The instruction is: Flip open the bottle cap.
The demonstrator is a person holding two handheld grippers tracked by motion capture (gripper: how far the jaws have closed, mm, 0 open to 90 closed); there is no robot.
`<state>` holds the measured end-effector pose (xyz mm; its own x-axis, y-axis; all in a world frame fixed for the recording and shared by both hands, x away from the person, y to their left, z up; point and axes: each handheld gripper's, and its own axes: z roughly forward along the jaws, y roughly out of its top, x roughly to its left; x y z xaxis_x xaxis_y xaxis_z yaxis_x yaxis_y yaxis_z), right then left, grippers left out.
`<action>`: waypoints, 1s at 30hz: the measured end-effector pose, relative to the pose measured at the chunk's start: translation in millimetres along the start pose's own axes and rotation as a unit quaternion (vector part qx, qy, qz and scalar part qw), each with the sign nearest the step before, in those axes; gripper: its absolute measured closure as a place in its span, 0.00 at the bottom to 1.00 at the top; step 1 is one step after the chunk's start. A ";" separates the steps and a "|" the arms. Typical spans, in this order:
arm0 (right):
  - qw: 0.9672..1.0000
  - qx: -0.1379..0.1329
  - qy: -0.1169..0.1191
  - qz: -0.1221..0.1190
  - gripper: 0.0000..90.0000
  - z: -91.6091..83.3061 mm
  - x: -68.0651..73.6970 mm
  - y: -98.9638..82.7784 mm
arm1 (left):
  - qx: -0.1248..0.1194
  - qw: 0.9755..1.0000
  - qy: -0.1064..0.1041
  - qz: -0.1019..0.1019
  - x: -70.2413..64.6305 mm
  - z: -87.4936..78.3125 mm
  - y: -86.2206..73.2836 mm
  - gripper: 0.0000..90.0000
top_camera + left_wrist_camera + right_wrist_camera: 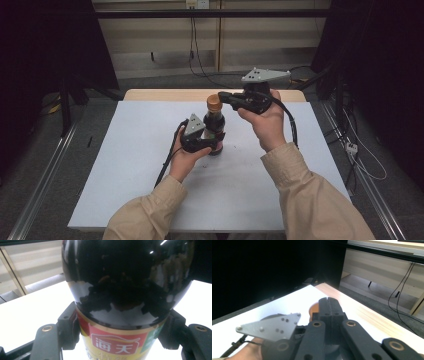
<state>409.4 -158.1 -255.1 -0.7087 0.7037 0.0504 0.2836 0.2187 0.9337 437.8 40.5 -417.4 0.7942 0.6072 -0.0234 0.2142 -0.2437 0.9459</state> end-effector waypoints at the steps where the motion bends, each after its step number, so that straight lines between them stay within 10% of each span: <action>1: 1.000 -0.002 0.002 0.003 1.00 -0.1 -1.4 -2.9 | -0.001 1.000 -0.002 -0.003 1.3 -0.1 -0.3 0.35; 30: 0.999 0.024 0.010 0.021 1.00 7.0 -9.0 -30.7 | -0.007 1.000 -0.003 -0.004 1.8 -0.3 -2.1 0.35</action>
<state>411.6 -166.4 -286.7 -0.7077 0.6999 0.0962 0.3433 0.2217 0.9127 438.5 42.3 -419.3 0.7959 0.6046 -0.0321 0.2119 -0.2285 0.9502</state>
